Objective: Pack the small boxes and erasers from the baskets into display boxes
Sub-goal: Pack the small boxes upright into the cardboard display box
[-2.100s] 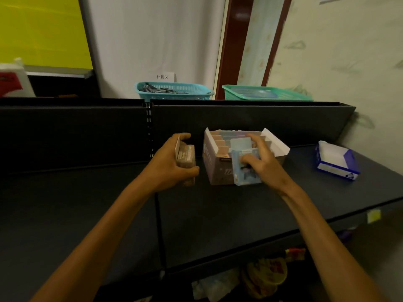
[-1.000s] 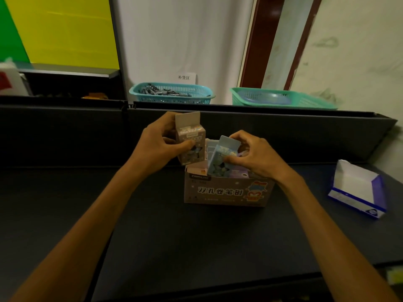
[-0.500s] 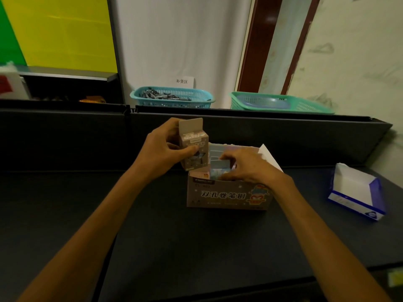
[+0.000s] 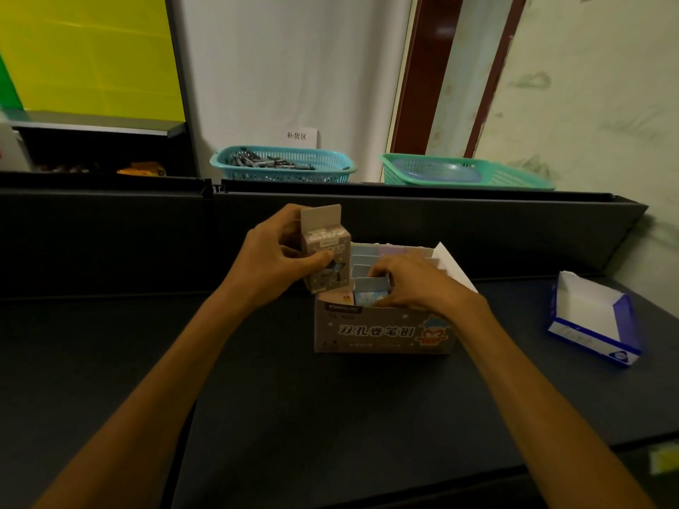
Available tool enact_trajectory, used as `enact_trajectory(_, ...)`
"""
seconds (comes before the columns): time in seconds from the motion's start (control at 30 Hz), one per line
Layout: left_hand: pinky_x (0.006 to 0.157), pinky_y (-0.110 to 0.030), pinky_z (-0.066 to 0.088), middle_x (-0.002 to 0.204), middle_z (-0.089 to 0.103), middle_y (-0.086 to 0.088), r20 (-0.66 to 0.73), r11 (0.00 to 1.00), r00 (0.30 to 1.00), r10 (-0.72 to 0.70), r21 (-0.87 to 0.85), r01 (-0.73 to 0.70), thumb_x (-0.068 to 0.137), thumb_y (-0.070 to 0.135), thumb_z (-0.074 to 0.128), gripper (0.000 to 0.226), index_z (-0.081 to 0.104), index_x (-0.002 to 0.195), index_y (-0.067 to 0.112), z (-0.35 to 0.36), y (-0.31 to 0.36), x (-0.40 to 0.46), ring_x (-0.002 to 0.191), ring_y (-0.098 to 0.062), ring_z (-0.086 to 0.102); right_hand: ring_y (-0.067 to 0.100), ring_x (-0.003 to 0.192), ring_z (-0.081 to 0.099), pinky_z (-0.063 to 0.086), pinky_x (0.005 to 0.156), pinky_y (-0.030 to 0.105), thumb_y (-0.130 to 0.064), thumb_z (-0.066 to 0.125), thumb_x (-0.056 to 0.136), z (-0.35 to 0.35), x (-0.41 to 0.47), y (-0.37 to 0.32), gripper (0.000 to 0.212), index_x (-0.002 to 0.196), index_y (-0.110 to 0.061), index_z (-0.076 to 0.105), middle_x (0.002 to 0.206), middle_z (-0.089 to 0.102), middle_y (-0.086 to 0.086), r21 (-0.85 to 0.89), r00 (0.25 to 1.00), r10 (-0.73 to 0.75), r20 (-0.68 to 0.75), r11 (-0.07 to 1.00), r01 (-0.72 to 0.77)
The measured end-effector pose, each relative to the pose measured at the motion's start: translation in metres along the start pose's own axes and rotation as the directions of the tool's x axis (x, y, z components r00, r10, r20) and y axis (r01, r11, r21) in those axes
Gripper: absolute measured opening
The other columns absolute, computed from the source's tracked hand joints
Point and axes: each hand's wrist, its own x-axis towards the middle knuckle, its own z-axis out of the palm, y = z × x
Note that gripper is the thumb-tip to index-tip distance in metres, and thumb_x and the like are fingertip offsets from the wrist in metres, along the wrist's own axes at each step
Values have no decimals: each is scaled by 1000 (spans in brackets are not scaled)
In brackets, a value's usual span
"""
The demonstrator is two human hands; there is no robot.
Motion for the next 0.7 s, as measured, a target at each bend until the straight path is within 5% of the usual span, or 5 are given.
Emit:
enact_trajectory(0.27, 76, -10, 47, 110, 56, 17, 15, 1000, 1000, 1, -11, -1, 77, 21, 69, 47, 47, 117, 30, 4, 3, 2, 101, 5, 57, 4, 99, 48, 44, 87, 24, -42, 72, 79, -11, -14, 3, 45, 118, -28, 57, 114, 56, -8, 138, 998, 3, -63, 990, 6)
enact_trajectory(0.47, 76, -13, 50, 110, 58, 17, 22, 997, 998, 52, -62, -51, 77, 19, 71, 46, 49, 116, 28, 22, 16, 12, 103, 3, 58, 17, 119, 45, 32, 100, 34, -42, 64, 86, -24, -40, 21, 44, 126, -27, 53, 128, 54, -2, -67, 978, 90, -188, 992, -104)
enact_trajectory(0.7, 76, -16, 53, 108, 59, 10, 51, 997, 997, 64, -45, -61, 76, 21, 74, 45, 51, 115, 26, 68, 23, 30, 100, -3, 59, 19, 119, 43, 32, 98, 34, -39, 65, 86, -23, -57, 61, 43, 125, -27, 54, 127, 53, 1, -45, 967, 131, -220, 988, -145)
